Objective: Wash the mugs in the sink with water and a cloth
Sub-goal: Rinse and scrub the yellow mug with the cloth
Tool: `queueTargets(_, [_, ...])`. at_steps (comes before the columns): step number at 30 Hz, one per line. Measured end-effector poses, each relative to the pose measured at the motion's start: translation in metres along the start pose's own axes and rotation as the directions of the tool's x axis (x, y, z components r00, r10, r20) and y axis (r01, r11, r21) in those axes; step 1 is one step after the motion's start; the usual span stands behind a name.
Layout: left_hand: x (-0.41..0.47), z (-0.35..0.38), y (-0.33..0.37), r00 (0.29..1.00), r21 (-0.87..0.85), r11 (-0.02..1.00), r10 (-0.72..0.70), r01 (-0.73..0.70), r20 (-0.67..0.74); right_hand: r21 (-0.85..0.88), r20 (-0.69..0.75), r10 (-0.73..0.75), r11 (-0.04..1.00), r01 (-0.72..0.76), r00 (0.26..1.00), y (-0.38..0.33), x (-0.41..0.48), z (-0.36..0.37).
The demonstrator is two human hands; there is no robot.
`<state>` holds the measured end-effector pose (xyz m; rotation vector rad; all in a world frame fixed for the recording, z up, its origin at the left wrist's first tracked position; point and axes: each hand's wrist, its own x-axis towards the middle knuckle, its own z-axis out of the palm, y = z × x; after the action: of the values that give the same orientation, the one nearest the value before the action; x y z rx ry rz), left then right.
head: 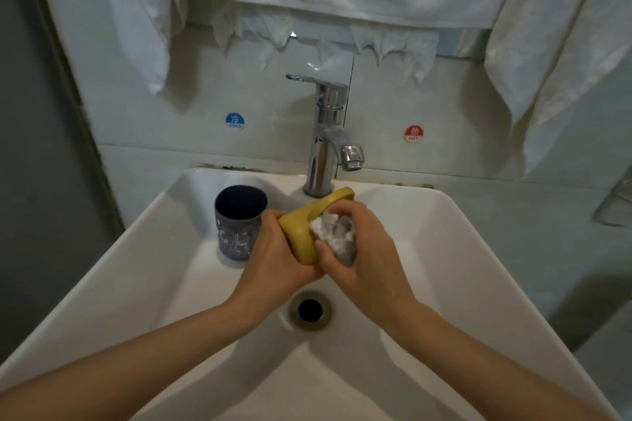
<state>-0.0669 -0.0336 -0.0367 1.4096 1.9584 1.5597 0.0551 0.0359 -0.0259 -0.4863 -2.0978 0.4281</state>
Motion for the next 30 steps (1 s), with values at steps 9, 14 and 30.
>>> queueTargets(9, [0.003, 0.002, -0.011, 0.998, 0.028, 0.998, 0.053, -0.054, 0.044, -0.033, 0.196, -0.434, 0.893, 0.448, 0.879, 0.012, 0.002, -0.003])
queueTargets(14, [0.007, 0.0, -0.005, 0.991, -0.14, 0.982, -0.118, 0.125, 0.055, 0.019, -0.159, -0.029, 0.999, 0.033, 0.987, 0.016, 0.02, -0.026])
queueTargets(30, [0.011, -0.009, -0.007, 0.94, -0.223, 0.972, 0.004, 0.077, 0.342, 0.361, 0.665, 0.603, 0.256, -0.897, 0.44, 0.035, 0.04, -0.061])
